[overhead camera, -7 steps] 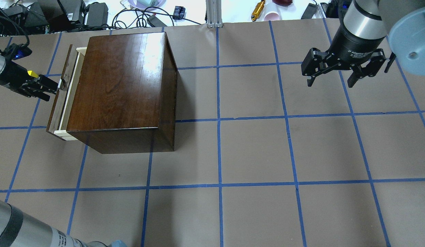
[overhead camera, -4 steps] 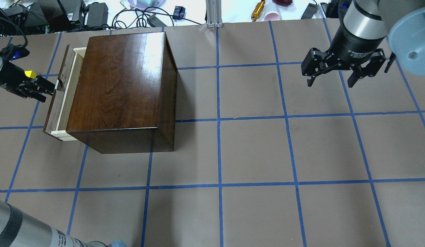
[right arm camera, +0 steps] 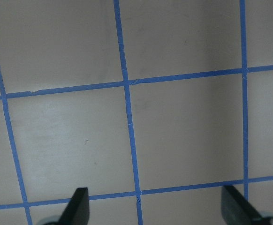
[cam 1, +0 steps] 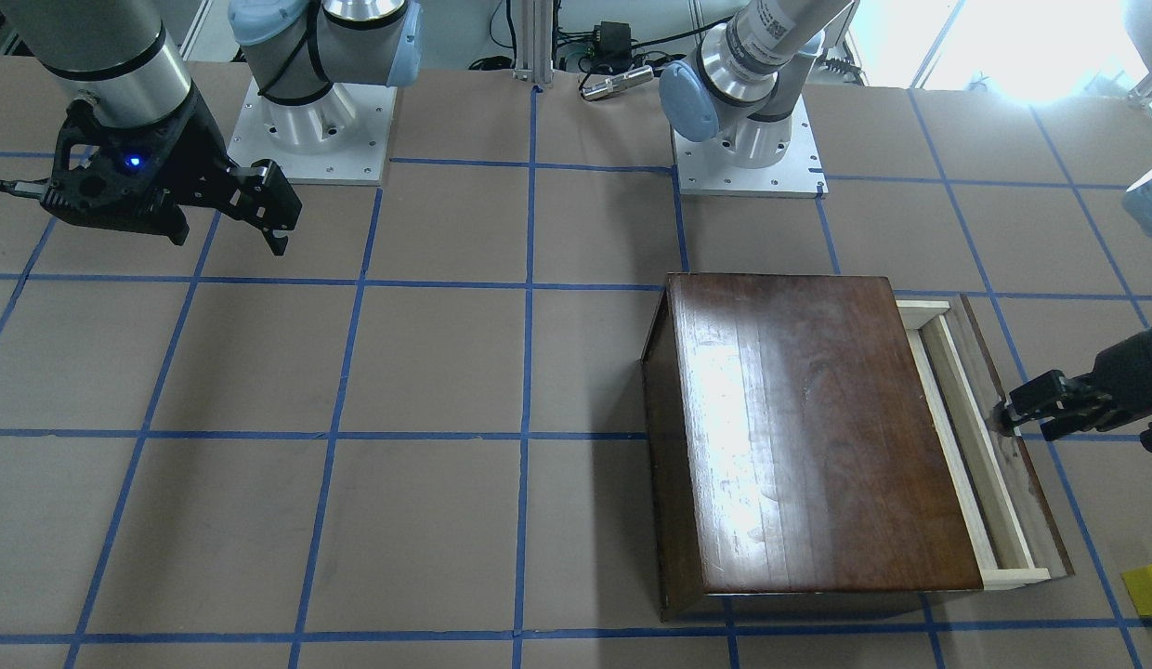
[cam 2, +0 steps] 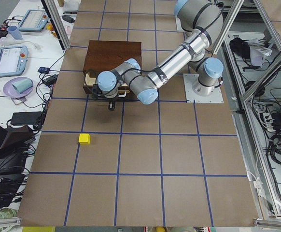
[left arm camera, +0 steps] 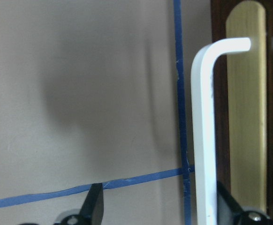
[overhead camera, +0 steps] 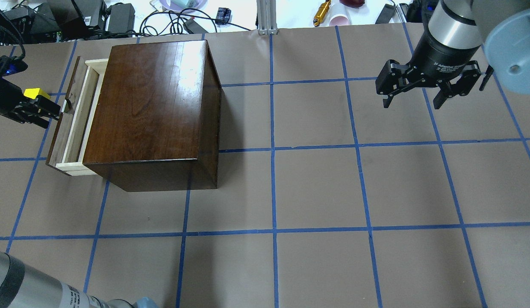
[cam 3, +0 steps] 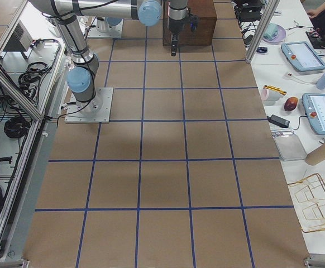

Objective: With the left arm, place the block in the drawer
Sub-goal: 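Hook the white handle with the left gripper and pull the drawer open, then release the handle and move the left gripper over the yellow cube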

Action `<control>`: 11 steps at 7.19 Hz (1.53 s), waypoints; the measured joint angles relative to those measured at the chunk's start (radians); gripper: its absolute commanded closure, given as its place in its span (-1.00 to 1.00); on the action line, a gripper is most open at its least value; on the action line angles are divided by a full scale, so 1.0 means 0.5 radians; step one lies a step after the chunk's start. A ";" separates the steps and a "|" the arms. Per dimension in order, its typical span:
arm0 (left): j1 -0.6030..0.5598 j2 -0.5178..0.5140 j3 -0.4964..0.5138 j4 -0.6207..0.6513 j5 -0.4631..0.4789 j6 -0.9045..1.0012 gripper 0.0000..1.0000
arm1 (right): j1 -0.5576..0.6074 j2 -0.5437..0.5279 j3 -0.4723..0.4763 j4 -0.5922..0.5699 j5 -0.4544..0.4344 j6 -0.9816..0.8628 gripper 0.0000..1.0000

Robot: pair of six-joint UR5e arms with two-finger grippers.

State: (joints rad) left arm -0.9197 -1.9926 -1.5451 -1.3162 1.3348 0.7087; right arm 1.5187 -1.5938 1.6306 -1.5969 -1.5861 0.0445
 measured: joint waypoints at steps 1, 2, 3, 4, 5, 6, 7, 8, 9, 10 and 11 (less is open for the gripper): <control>0.006 -0.001 0.007 0.000 0.019 0.004 -0.61 | 0.000 0.000 0.000 0.000 -0.001 0.000 -1.00; 0.011 -0.003 0.015 -0.001 0.040 0.013 -0.62 | 0.000 0.000 0.000 0.000 -0.001 0.000 -1.00; 0.017 -0.004 0.021 -0.002 0.060 0.022 -0.62 | 0.000 0.000 0.000 0.000 -0.001 0.000 -1.00; 0.021 -0.005 0.025 -0.003 0.068 0.026 -0.62 | 0.000 0.000 0.000 0.000 -0.002 0.000 -1.00; 0.022 -0.005 0.027 -0.003 0.072 0.026 -0.67 | 0.000 0.000 0.000 0.000 -0.001 0.000 -1.00; 0.023 0.000 0.029 -0.003 0.073 0.025 -0.69 | 0.000 0.000 0.000 0.000 0.000 0.000 -1.00; 0.023 0.014 0.034 -0.005 0.075 0.023 -0.74 | 0.000 0.000 0.000 0.000 0.000 0.000 -1.00; 0.024 0.033 0.051 -0.013 0.079 0.021 -0.83 | 0.000 0.000 0.000 0.000 -0.001 0.000 -1.00; 0.025 0.047 0.090 -0.023 0.093 0.018 -0.99 | 0.000 0.000 0.000 0.000 -0.001 0.000 -1.00; 0.026 0.048 0.150 -0.025 0.139 0.016 -1.00 | 0.000 0.000 0.000 0.000 -0.001 0.000 -1.00; 0.026 0.029 0.232 -0.020 0.191 0.013 -1.00 | 0.000 0.000 0.000 0.000 -0.001 0.000 -1.00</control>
State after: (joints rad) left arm -0.9067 -1.9783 -1.4293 -1.3261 1.4305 0.7151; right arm 1.5187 -1.5938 1.6306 -1.5969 -1.5866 0.0445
